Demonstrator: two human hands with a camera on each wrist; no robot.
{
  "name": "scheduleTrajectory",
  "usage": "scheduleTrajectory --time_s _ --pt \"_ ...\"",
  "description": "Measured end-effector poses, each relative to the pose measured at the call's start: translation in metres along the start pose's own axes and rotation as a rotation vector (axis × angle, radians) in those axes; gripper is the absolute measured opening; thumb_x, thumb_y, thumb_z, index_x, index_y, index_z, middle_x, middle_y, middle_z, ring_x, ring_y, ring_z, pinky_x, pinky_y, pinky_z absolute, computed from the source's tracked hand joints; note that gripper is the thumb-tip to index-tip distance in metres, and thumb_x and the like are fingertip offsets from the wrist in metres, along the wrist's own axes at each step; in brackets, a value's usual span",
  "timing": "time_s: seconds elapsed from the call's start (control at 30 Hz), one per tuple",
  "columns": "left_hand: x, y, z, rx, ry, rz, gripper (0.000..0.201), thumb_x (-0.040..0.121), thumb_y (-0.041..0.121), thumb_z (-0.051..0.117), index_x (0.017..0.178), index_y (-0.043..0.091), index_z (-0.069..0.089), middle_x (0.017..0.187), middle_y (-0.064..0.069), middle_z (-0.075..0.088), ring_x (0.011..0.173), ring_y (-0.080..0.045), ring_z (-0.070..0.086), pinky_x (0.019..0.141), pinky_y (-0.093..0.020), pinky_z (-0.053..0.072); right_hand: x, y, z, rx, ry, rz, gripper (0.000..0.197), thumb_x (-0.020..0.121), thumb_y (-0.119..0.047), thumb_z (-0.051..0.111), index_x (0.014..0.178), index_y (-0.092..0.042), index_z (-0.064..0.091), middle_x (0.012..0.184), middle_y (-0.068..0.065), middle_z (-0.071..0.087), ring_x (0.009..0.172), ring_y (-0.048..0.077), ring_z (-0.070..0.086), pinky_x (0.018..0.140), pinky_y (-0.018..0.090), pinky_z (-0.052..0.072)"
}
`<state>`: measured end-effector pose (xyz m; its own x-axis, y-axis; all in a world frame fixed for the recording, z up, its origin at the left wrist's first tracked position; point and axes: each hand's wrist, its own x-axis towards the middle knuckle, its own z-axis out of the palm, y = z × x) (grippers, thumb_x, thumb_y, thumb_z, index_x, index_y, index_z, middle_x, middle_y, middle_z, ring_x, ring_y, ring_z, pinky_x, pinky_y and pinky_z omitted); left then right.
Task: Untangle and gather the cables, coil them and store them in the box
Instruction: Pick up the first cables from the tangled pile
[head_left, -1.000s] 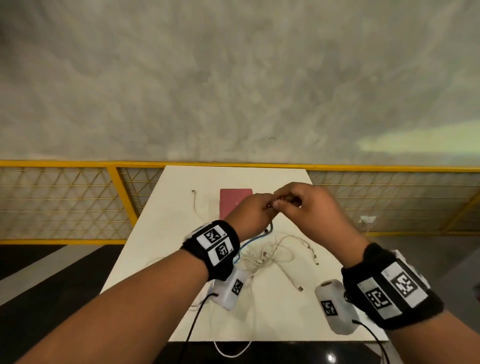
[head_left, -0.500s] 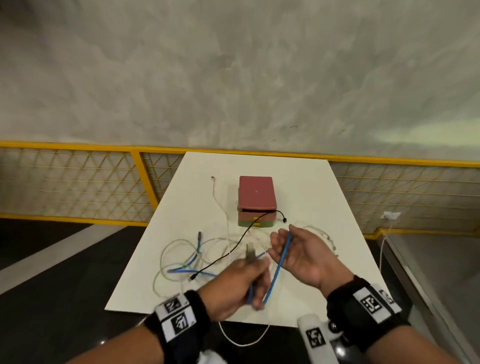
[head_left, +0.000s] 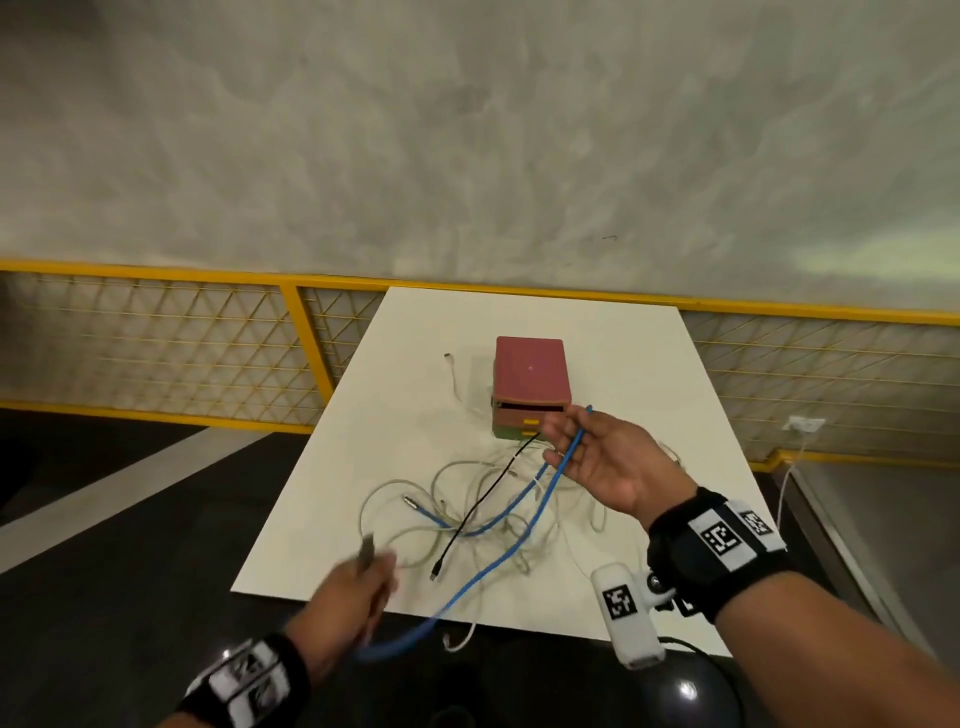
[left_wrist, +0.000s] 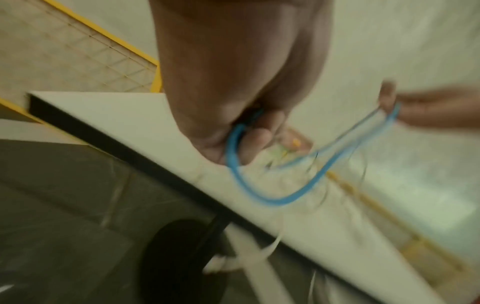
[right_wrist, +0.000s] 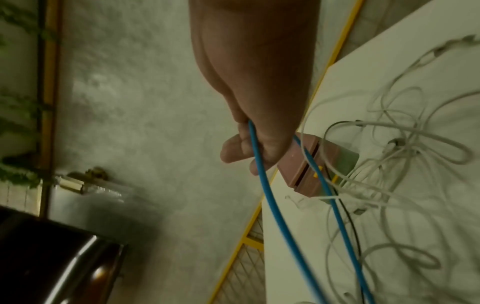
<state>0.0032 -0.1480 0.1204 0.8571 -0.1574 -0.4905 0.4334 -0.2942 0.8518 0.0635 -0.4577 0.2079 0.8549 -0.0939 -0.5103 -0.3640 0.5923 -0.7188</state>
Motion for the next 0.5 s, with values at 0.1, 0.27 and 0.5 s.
scheduleTrajectory --time_s 0.1,0.27,0.5 --pt "0.015 0.084 0.031 -0.075 -0.032 0.242 0.025 0.102 0.025 0.048 0.089 0.006 0.059 0.066 -0.007 0.049 0.046 -0.014 0.041 0.041 -0.021 0.031 -0.002 0.007 0.005 -0.081 -0.061 0.002 0.02 0.104 -0.018 0.04 0.098 -0.014 0.058 0.103 0.011 0.073 0.094 0.024 0.071 0.091 0.044 0.049" --pt "0.035 0.154 0.105 0.183 -0.217 0.517 0.023 0.102 0.02 0.047 0.118 0.013 0.062 0.09 0.002 0.062 0.063 -0.005 0.055 0.052 -0.013 0.045 -0.01 0.011 0.016 -0.078 -0.145 -0.037 0.024 0.101 -0.015 0.042 0.094 -0.009 0.064 0.086 0.012 0.073 0.083 0.026 0.068 0.074 0.04 0.053" --pt "0.041 0.132 0.12 0.3 -0.223 0.572 0.016 0.097 0.024 0.053 0.098 0.012 0.064 0.093 -0.01 0.068 0.085 -0.016 0.065 0.078 -0.029 0.052 -0.009 0.0 0.007 -0.076 -0.161 0.072 0.028 0.101 -0.025 0.043 0.09 -0.01 0.063 0.094 0.014 0.075 0.091 0.029 0.065 0.086 0.047 0.047"
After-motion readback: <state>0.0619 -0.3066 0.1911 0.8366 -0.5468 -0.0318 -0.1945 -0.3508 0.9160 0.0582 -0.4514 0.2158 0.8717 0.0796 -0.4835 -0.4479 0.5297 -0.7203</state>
